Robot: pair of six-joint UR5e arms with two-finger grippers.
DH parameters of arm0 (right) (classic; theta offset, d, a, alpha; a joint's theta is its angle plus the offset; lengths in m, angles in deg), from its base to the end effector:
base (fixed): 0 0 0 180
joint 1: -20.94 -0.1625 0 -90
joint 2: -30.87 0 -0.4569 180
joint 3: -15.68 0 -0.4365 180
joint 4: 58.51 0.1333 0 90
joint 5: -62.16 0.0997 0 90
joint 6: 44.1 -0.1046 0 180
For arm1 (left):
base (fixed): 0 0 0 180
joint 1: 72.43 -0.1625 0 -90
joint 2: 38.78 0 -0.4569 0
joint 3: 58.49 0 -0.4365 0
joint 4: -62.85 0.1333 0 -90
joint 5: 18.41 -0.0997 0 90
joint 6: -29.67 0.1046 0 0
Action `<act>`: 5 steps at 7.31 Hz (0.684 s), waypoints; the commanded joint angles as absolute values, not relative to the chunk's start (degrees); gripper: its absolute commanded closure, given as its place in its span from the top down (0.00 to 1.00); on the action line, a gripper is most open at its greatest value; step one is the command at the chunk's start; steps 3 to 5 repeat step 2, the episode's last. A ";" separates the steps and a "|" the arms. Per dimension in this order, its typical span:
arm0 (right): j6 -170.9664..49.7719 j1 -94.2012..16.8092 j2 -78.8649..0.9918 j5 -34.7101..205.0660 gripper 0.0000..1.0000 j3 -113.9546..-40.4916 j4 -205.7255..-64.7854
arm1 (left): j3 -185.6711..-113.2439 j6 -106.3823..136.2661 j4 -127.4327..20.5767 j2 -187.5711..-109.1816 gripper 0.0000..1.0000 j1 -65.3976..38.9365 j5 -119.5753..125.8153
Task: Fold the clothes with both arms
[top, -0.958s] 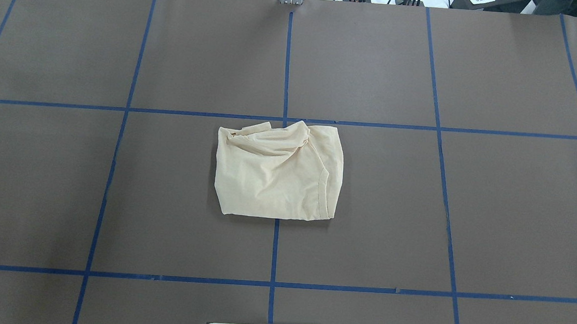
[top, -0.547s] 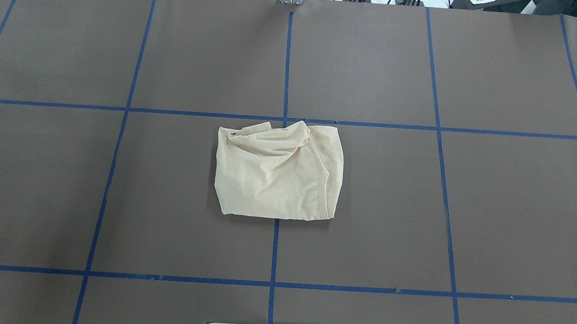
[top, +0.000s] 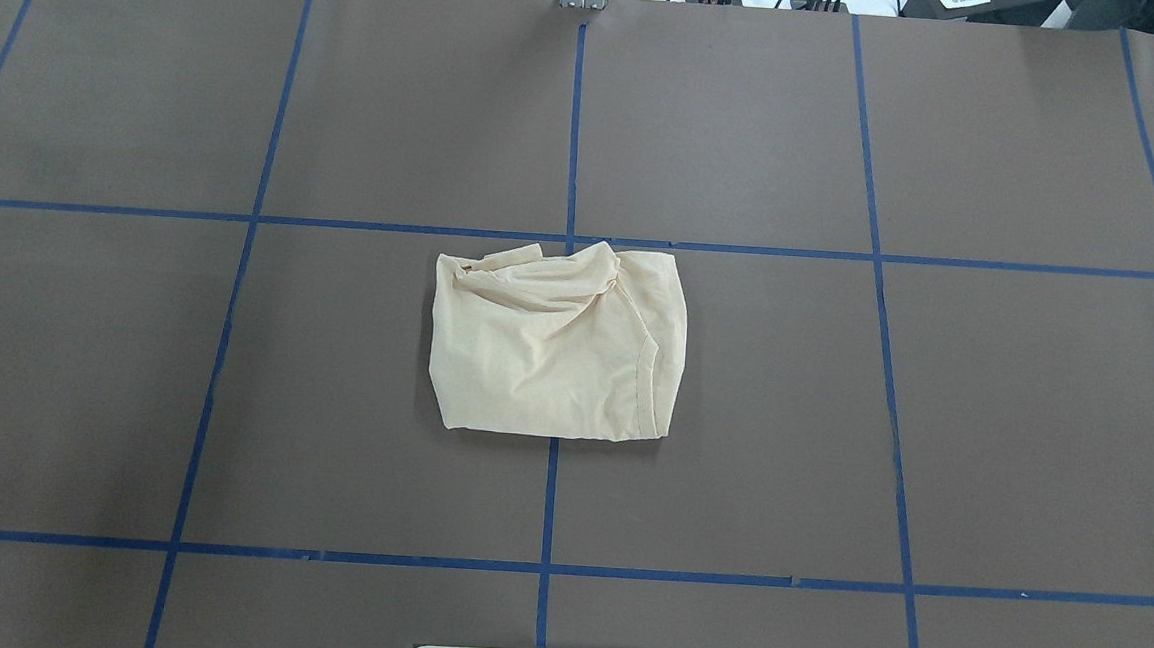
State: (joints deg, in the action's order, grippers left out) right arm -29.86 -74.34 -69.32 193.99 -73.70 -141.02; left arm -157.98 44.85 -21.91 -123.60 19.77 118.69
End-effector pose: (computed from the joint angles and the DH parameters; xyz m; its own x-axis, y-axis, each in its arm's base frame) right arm 0.1040 -0.4352 0.7776 0.7383 -0.1408 0.6596 0.0926 0.9899 0.1076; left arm -0.0755 -0.4900 0.6575 0.6661 0.2249 -0.7111 -0.1410 0.9742 0.1761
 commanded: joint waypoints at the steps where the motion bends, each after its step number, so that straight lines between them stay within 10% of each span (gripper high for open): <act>1: -29.86 -74.34 -69.32 193.99 1.00 -73.70 -141.04 | -158.07 44.88 -21.96 -123.60 1.00 19.68 118.70; 5: -29.86 -74.34 -69.32 193.99 1.00 -73.70 -141.04 | -158.07 44.88 -21.96 -123.68 1.00 19.68 118.70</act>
